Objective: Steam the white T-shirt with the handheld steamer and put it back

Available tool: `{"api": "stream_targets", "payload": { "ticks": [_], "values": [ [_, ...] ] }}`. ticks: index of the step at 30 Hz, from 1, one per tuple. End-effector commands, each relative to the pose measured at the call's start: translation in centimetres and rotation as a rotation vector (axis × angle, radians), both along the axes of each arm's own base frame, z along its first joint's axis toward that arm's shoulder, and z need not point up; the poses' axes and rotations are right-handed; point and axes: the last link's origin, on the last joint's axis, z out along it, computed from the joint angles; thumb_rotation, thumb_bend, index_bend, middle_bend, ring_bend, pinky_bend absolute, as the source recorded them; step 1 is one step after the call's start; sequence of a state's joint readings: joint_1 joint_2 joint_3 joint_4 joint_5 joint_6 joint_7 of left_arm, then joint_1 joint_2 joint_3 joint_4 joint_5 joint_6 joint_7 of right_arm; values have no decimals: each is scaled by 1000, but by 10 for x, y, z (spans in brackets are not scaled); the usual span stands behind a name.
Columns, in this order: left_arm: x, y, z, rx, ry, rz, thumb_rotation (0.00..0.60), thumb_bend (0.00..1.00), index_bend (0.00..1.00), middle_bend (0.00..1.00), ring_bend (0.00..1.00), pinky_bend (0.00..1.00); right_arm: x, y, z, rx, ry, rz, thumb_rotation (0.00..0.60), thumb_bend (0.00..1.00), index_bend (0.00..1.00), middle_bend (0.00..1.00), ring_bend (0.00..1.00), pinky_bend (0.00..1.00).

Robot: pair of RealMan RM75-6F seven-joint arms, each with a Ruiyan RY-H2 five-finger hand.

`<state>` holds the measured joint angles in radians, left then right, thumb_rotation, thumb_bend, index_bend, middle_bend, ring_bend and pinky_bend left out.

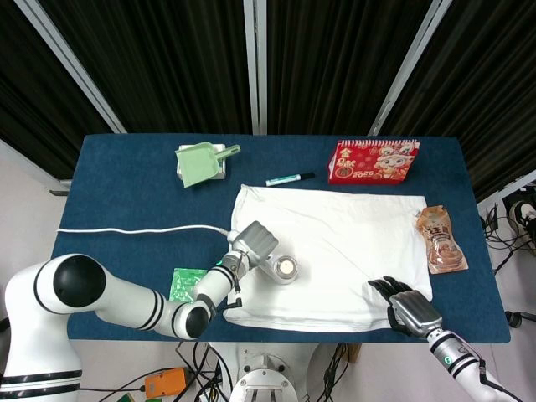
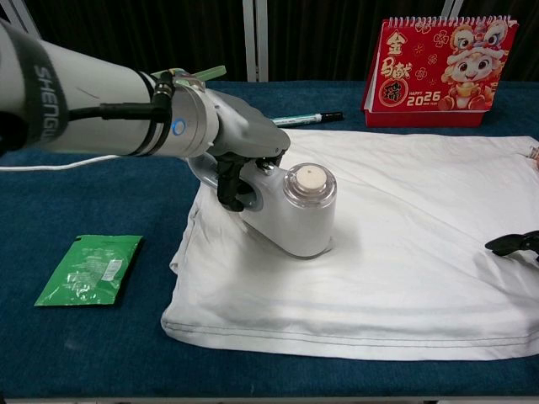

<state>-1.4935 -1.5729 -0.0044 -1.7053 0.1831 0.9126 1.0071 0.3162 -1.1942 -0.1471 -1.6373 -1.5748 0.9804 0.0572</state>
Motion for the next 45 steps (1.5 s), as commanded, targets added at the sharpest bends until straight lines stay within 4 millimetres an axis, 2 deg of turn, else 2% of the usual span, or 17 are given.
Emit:
{"api": "stream_targets", "payload": {
  "ticks": [1, 7, 12, 16, 19, 25, 33, 38, 45],
  "values": [
    [-3, 9, -3, 26, 26, 26, 600, 627, 762, 907, 707, 645, 0, 0, 0, -1, -2, -2, 600, 999, 116, 175, 79, 210],
    [-29, 33, 7, 91, 53, 129, 600, 627, 763, 907, 707, 645, -1, 0, -1, -7, -8, -5, 600, 999, 116, 175, 79, 212],
    [-56, 53, 25, 149, 53, 244, 600, 627, 763, 907, 707, 646, -1, 0, -1, -13, -13, -3, 600, 999, 113, 175, 79, 212],
    [-75, 61, 43, 169, 49, 321, 600, 627, 763, 907, 707, 646, -1, -2, 1, -25, -19, 1, 600, 999, 112, 175, 79, 212],
    [-77, 58, 52, 144, 15, 355, 600, 627, 762, 907, 707, 646, 0, -3, 2, -34, -25, 3, 600, 999, 112, 175, 79, 212],
    [-55, 32, 54, -15, -121, 356, 600, 620, 763, 907, 707, 645, 0, -5, 2, -36, -29, 8, 600, 999, 111, 175, 79, 212],
    [-14, -2, 21, -101, -139, 194, 600, 618, 762, 907, 707, 645, 1, -3, 1, -31, -25, 9, 600, 999, 111, 175, 79, 212],
    [5, -11, 2, -93, -117, 137, 600, 616, 762, 907, 707, 645, -1, -1, 1, -35, -25, -1, 600, 999, 111, 175, 79, 212],
    [16, -12, -15, -60, -89, 134, 599, 616, 763, 907, 707, 645, -3, 0, 1, -35, -27, -11, 600, 999, 111, 175, 79, 210]
  ]
}}
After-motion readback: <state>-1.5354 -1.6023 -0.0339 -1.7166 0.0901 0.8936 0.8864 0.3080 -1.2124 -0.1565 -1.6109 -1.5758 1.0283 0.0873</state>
